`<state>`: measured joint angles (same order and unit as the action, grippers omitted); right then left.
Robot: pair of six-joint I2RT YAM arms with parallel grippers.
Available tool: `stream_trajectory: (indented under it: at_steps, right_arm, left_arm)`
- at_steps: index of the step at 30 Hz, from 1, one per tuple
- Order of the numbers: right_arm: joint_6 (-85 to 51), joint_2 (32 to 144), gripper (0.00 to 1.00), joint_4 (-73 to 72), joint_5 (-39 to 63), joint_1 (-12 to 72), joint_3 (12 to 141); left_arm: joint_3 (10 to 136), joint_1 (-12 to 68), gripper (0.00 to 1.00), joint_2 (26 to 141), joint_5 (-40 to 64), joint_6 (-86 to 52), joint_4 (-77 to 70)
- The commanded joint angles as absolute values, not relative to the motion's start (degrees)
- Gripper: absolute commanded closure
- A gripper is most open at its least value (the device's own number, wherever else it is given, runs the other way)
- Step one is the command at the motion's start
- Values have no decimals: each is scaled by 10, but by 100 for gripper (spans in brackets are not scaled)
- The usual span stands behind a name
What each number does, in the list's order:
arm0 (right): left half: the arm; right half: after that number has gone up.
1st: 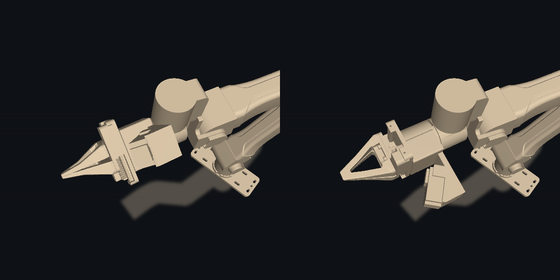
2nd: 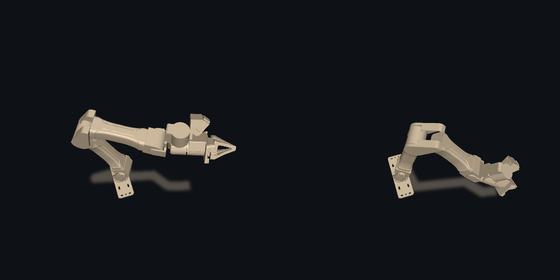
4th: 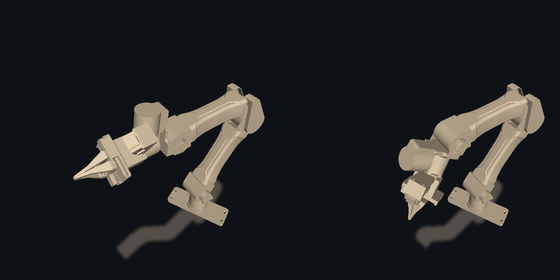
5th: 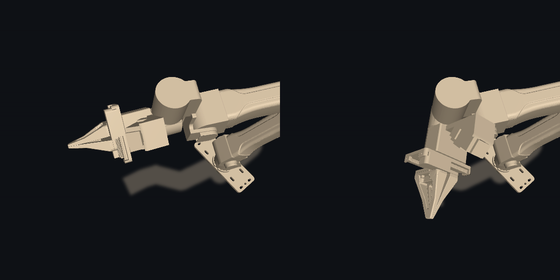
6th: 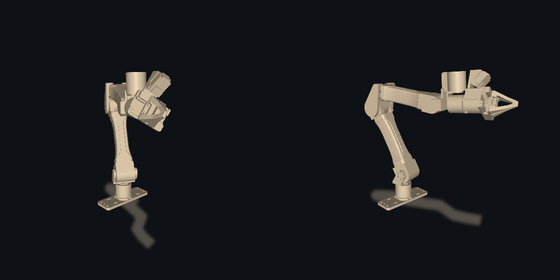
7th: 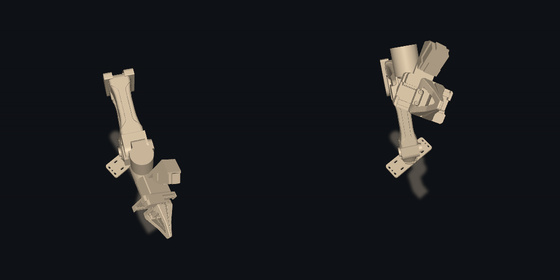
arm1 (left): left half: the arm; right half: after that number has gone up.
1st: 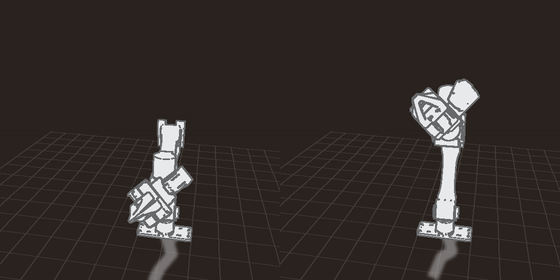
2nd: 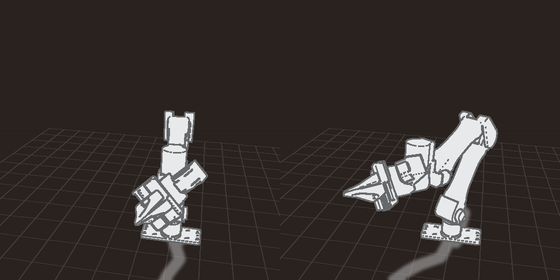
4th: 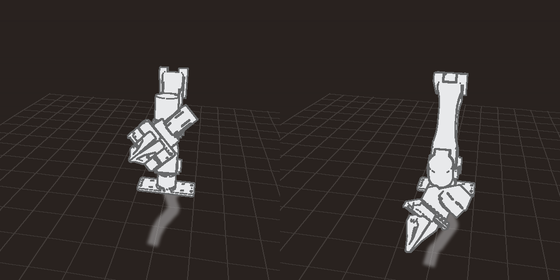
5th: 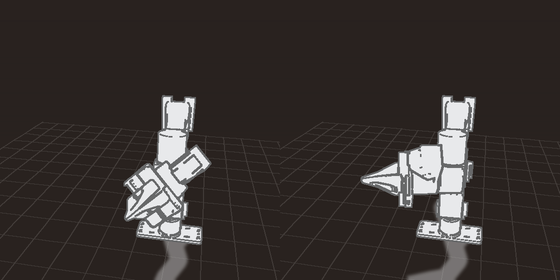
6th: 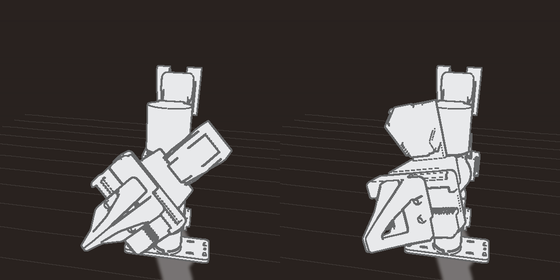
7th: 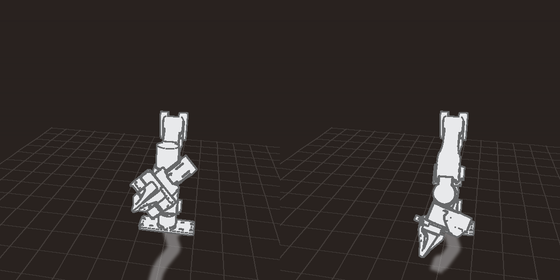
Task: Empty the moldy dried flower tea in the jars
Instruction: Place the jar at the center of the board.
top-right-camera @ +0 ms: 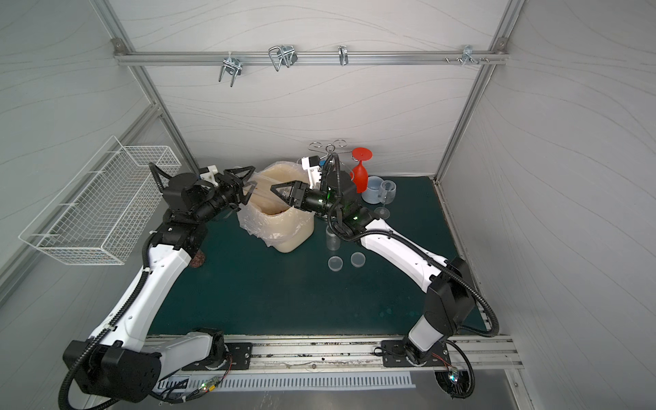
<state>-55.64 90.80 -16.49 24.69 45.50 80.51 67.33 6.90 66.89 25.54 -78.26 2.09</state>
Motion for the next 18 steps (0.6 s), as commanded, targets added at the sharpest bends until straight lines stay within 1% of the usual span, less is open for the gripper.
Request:
stream_trajectory:
  at_steps: [1, 3, 8, 13, 18]
  right_arm:
    - [-541, 889, 72, -168, 244, 461, 811]
    - [-519, 872, 77, -157, 243, 461, 805]
    - [-442, 818, 79, -92, 230, 460, 795]
    - [-347, 748, 81, 40, 201, 444, 795]
    - [-255, 683, 82, 216, 181, 399, 810]
  left_arm:
    - [687, 68, 55, 653, 262, -749, -7]
    - [706, 68, 37, 647, 258, -706, 23]
    - [752, 68, 1, 622, 217, -570, 113]
    - [787, 68, 1, 599, 182, -427, 196]
    - [798, 68, 1, 572, 157, -266, 290]
